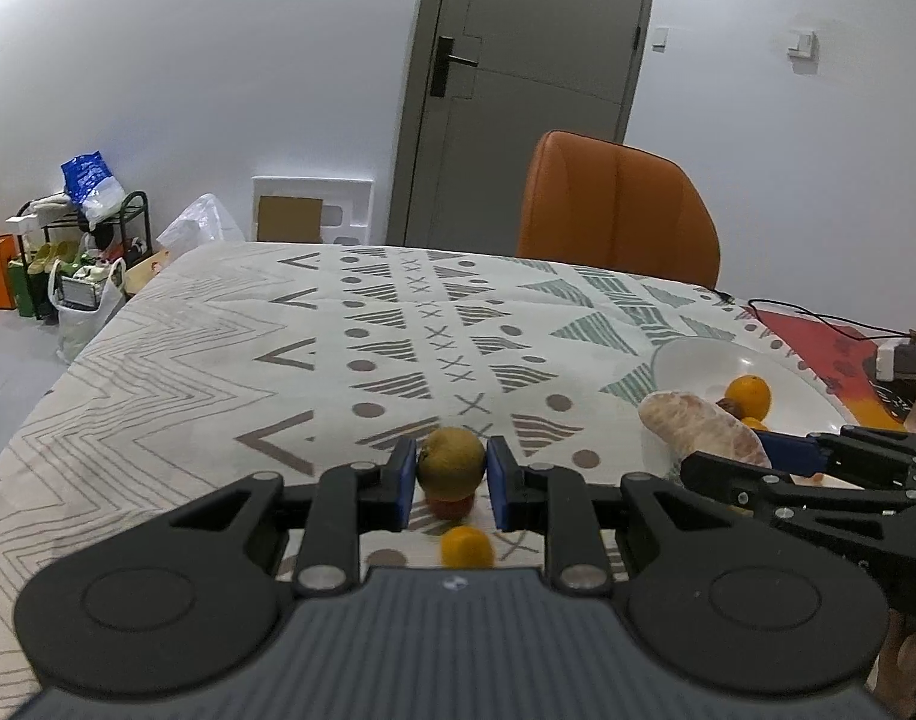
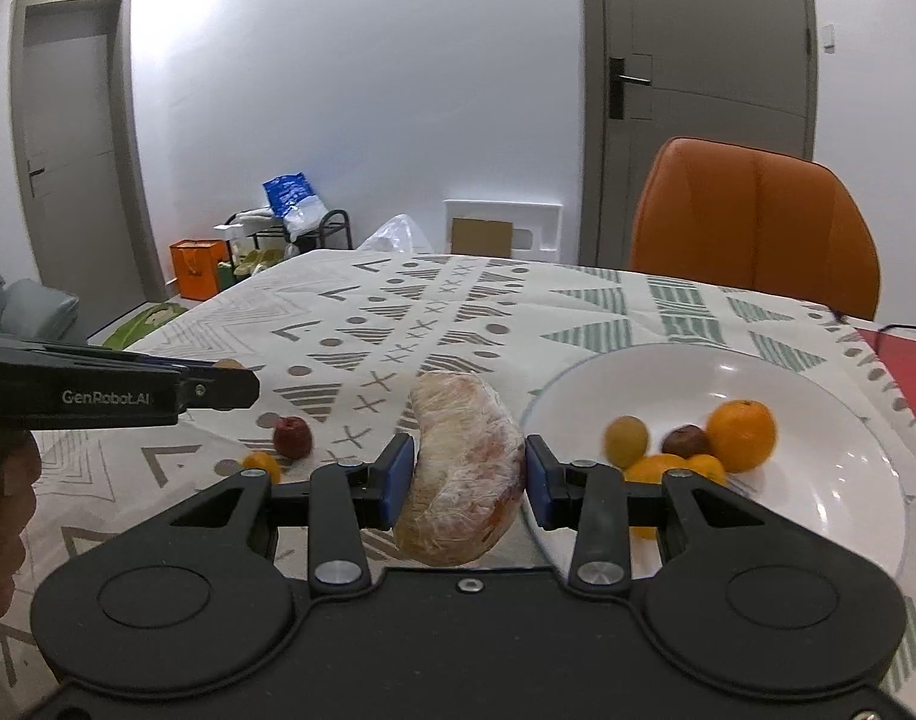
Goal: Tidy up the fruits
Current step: 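Carry the pomelo segment and the yellow-green fruit toward the white plate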
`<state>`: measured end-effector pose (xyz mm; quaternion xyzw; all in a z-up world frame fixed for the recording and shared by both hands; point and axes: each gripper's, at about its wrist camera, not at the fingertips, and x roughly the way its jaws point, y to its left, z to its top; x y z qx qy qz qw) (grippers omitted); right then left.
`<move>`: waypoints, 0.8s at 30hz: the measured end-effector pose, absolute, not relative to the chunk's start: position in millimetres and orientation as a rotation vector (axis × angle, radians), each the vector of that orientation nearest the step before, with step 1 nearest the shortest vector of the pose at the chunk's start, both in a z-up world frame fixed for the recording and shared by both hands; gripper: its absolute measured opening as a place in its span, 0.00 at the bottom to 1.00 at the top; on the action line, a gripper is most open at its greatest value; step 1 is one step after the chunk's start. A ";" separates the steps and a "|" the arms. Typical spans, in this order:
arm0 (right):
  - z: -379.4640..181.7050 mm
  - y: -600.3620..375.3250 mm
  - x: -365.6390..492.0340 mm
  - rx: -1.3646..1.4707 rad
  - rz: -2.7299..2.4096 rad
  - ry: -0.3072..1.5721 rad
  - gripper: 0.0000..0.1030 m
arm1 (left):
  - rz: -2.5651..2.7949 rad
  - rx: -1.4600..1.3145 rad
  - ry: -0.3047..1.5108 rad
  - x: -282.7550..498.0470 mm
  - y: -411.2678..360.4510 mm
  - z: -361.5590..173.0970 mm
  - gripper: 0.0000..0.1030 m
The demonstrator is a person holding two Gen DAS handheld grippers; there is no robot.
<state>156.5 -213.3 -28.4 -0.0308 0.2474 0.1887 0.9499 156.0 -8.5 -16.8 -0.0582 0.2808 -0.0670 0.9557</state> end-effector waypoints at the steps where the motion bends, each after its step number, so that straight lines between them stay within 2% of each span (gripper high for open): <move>1: -28.4 -216.3 155.9 -0.060 0.378 0.503 0.36 | -0.139 -0.117 0.569 156.0 -10.5 -16.4 0.23; 24: -34.1 -283.8 150.7 0.007 0.250 0.500 0.37 | -0.201 -0.071 0.564 157.6 -55.6 -14.1 0.23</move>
